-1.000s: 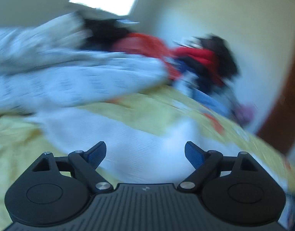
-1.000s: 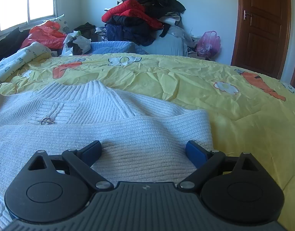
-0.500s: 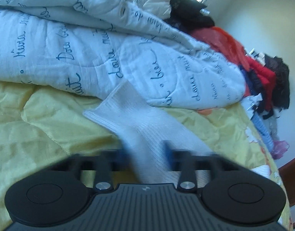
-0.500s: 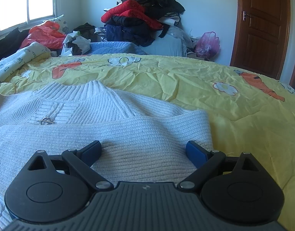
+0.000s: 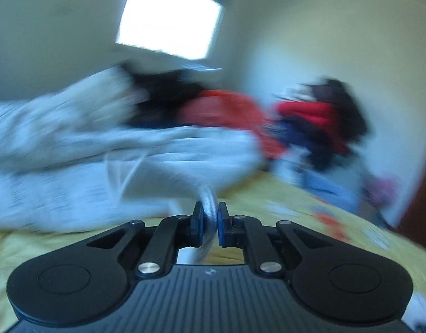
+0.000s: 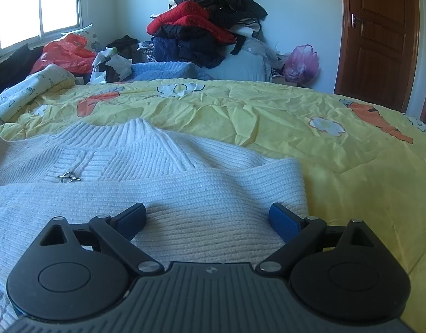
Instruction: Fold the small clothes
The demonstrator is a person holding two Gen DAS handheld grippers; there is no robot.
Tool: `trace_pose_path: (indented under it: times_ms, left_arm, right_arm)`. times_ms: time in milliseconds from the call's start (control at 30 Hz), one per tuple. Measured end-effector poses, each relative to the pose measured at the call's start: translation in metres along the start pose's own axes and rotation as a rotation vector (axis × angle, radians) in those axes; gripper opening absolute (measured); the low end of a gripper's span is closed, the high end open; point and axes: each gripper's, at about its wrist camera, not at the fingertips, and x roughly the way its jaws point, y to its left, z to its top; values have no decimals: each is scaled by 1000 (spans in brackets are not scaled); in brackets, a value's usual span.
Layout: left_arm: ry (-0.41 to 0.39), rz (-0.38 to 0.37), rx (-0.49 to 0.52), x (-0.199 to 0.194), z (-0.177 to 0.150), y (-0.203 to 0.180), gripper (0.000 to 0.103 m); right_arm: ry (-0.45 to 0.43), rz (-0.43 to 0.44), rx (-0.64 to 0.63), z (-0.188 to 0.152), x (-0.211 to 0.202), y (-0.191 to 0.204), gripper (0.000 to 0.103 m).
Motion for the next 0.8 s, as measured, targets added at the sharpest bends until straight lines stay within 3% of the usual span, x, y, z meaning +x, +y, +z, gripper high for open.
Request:
trace_pose_path:
  times_ms: [67, 167, 267, 367, 533, 633, 667, 700, 767, 800]
  left_arm:
    - [18, -109, 181, -6, -28, -66, 9]
    - [98, -207, 390, -6, -88, -137, 9]
    - [157, -218, 523, 0, -135, -169, 9]
    - [178, -189, 576, 4, -154, -173, 9]
    - [185, -209, 532, 5, -153, -167, 9]
    - [180, -209, 524, 2, -152, -170, 9]
    - [179, -212, 521, 2, -152, -171, 9]
    - [181, -216, 515, 2, -152, -170, 9]
    - [182, -220, 508, 4, -152, -171, 9]
    - [182, -224, 502, 5, -151, -171, 9]
  right_arm:
    - [-1, 2, 3, 0, 0, 0, 96]
    - [-2, 6, 8, 0, 0, -1, 96]
    - [-2, 8, 14, -1, -1, -1, 96]
    - [-3, 14, 17, 0, -1, -1, 97]
    - [7, 13, 2, 1, -1, 2, 99]
    - [-10, -6, 67, 17, -18, 12, 84]
    - [-31, 59, 132, 24, -27, 14, 83]
    - [-33, 182, 215, 31, -36, 19, 84]
    - [70, 407, 335, 41, -32, 32, 89]
    - [163, 516, 403, 42, -21, 41, 86]
